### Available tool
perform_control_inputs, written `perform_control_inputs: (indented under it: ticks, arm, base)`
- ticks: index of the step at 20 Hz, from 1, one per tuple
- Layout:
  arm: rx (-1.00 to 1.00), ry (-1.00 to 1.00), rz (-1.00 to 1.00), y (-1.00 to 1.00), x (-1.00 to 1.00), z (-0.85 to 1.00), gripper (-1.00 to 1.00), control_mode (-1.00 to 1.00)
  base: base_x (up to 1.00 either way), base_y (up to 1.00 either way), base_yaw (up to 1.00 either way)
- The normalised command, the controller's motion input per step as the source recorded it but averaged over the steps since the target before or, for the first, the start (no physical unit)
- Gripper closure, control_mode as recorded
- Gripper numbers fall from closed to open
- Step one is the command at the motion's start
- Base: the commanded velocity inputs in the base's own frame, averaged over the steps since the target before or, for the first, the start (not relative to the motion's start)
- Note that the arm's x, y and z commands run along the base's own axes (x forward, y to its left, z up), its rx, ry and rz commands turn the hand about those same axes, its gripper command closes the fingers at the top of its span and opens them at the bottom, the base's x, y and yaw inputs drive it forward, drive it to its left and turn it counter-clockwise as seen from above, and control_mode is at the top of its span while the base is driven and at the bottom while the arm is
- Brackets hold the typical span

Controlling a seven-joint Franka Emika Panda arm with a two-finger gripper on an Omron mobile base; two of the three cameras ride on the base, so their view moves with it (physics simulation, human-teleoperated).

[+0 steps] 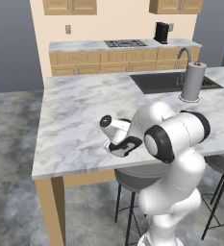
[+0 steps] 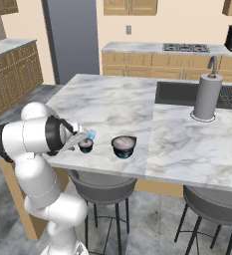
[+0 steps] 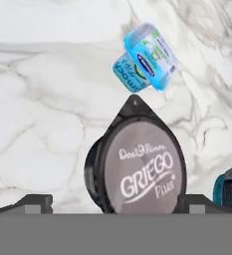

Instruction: Stack the yogurt containers by placing the smaller containers on top of the larger containers.

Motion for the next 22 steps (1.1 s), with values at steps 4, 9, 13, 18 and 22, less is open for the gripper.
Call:
perform_control_inputs:
  ticks: [4,9,13,18,22]
  arm:
    - [0.00,0.00,0.00,0.00,0.12,-0.12,-1.00,-1.00]
    - [0.00,0.00,0.00,0.00,0.18,-0.07,-1.00,-1.00]
    - [0.00,0.00,0.00,0.00,0.17,-0.09,-1.00,-1.00]
    - [0.00,0.01,0.00,0.00,0.03,-0.22,-1.00,-1.00]
    - [0.00,0.03,0.00,0.00,0.00,-0.34,-1.00,-1.00]
  base:
    - [0.00,0.00,0.00]
    - [0.00,0.00,0.00]
    - [0.00,0.00,0.00]
    - [0.00,0.00,0.00]
    - [0.00,0.00,0.00]
